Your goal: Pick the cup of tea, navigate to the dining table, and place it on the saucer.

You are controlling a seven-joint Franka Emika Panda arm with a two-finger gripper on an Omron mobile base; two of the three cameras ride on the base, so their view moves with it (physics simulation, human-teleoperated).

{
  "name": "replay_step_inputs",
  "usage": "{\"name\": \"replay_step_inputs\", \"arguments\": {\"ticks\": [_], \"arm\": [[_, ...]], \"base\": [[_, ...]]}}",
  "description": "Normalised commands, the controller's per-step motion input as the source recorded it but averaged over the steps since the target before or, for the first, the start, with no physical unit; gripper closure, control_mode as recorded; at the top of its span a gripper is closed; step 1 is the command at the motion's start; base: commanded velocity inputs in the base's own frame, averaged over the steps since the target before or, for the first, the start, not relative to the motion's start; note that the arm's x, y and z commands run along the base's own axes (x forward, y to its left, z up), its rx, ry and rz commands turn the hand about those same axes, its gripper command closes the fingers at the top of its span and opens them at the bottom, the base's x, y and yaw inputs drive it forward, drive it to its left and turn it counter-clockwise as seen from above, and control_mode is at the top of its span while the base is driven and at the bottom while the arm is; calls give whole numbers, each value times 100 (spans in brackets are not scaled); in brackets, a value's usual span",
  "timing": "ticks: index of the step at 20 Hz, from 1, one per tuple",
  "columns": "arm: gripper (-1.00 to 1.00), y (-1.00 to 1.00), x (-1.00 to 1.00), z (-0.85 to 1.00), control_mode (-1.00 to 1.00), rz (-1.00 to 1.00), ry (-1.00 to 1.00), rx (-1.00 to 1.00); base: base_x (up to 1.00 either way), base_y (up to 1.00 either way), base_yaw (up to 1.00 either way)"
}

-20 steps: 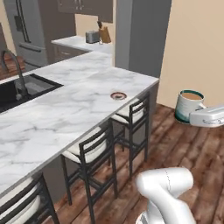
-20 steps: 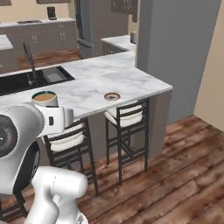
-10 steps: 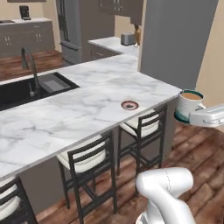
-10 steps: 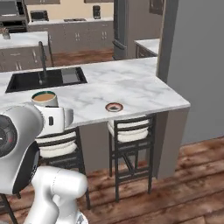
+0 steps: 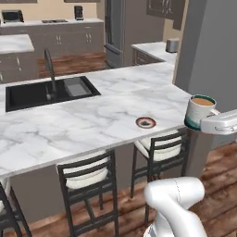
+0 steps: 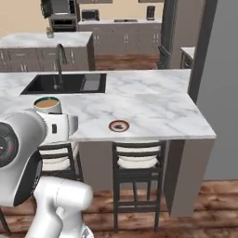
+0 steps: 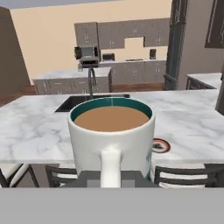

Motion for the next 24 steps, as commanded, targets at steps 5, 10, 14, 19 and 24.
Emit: {"name": "replay_step_inputs", "arguments": {"ticks": [5, 10, 14, 19, 24], "arm": [[100, 0, 0, 0, 100, 0, 0, 0], [100, 0, 0, 0, 100, 0, 0, 0], [100, 0, 0, 0, 100, 0, 0, 0], [100, -10, 12, -4, -100, 8, 0, 1], [100, -47, 62, -34, -100, 42, -3, 3]], "base": [[62, -58, 44], [61, -55, 44], [54, -59, 41], [44, -45, 31], [0, 0, 0]]}}
